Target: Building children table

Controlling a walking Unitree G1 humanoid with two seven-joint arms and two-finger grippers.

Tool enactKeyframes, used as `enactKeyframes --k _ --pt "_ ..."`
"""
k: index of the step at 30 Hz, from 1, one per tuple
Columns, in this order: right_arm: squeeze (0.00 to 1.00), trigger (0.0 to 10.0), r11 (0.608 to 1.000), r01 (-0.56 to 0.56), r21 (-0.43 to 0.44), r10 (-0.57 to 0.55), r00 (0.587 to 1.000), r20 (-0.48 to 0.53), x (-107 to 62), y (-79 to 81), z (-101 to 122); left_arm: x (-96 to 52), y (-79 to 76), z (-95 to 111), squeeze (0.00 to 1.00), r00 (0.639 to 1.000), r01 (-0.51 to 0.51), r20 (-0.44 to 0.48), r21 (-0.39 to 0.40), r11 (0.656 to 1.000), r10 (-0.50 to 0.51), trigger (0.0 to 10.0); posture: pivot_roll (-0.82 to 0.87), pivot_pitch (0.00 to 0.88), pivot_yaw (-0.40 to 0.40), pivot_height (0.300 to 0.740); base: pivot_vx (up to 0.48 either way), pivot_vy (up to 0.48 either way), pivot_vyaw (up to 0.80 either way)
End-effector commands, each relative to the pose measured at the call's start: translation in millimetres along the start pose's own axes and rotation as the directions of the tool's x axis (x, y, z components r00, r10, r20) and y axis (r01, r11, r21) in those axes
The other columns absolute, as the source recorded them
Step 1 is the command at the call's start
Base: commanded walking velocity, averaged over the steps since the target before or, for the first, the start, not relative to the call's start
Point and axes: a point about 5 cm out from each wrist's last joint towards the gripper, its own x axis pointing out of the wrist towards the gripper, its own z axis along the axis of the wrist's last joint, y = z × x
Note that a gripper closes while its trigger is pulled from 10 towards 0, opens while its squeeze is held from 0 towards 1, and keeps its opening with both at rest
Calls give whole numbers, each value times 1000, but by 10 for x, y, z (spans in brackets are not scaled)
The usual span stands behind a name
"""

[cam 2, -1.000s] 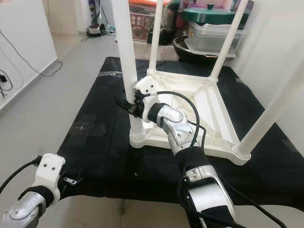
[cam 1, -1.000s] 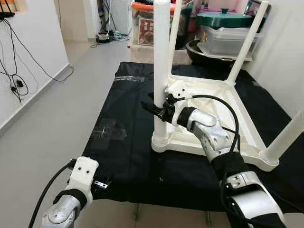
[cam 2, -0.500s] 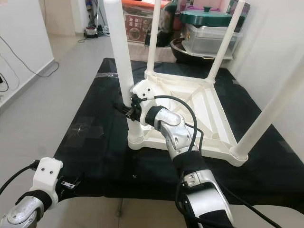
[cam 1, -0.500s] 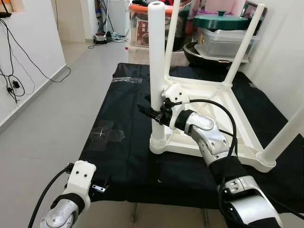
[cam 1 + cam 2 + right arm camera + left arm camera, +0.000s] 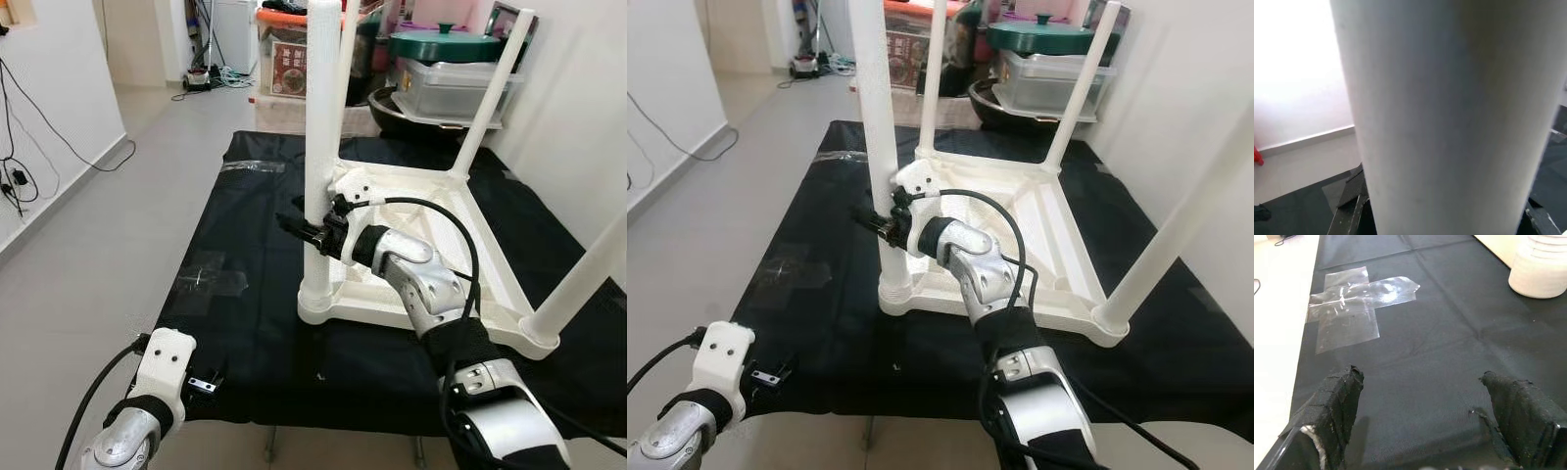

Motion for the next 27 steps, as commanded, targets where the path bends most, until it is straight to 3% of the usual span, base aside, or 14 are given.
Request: enactKeyframes --k 1,14,15,17,18,19,20,21,22,23,24,25,27 --pt "0 0 978 -36 205 71 983 -166 19 181 -546 9 -23 -41 0 1000 6 -17 -26 1000 -6 10000 84 0 -105 740 0 0 0" --pt "0 0 984 -16 176 46 984 -170 -27 183 -588 18 -28 -49 0 1000 5 -20 -21 1000 -5 10000 81 0 -101 740 0 0 0" --pt "0 0 988 45 149 -18 984 -179 -40 152 -607 24 -21 -48 0 1000 4 -21 -19 1000 -4 10000 77 0 -97 740 0 0 0" --pt "0 0 988 45 149 -18 984 -179 -40 152 -607 24 -21 -48 0 1000 4 -21 -19 1000 -4 10000 77 0 -97 740 0 0 0" --pt "0 0 980 136 143 -108 976 -189 -39 98 -613 25 -12 -46 0 1000 2 -20 -17 1000 -2 10000 77 0 -97 740 0 0 0" --pt "0 0 980 136 143 -108 976 -189 -39 98 -613 25 -12 -46 0 1000 2 -20 -17 1000 -2 10000 77 0 -97 740 0 0 0" --pt "0 0 784 594 180 -548 798 -249 -177 -221 -662 17 10 -43 0 1000 -16 -18 -14 1000 16 10000 79 0 -107 740 0 0 0" --pt "0 0 784 594 180 -548 798 -249 -177 -221 -662 17 10 -43 0 1000 -16 -18 -14 1000 16 10000 79 0 -107 740 0 0 0" --pt "0 0 676 711 194 -659 701 -273 -262 -291 -692 9 20 -45 0 999 -28 -19 -12 1000 28 10000 87 0 -109 740 0 0 0" --pt "0 0 676 711 194 -659 701 -273 -262 -291 -692 9 20 -45 0 999 -28 -19 -12 1000 28 10000 87 0 -109 740 0 0 0" --pt "0 0 616 760 207 -705 649 -286 -319 -302 -715 2 26 -50 0 999 -38 -20 -13 999 37 10000 87 0 -109 740 0 0 0" --pt "0 0 592 775 221 -719 632 -289 -360 -257 -728 -9 29 -56 0 999 -41 -22 -14 999 40 10000 88 0 -105 740 0 0 0" --pt "0 0 581 781 229 -725 625 -290 -384 -224 -731 -16 30 -59 0 999 -41 -24 -15 999 41 10000 88 0 -105 740 0 0 0"
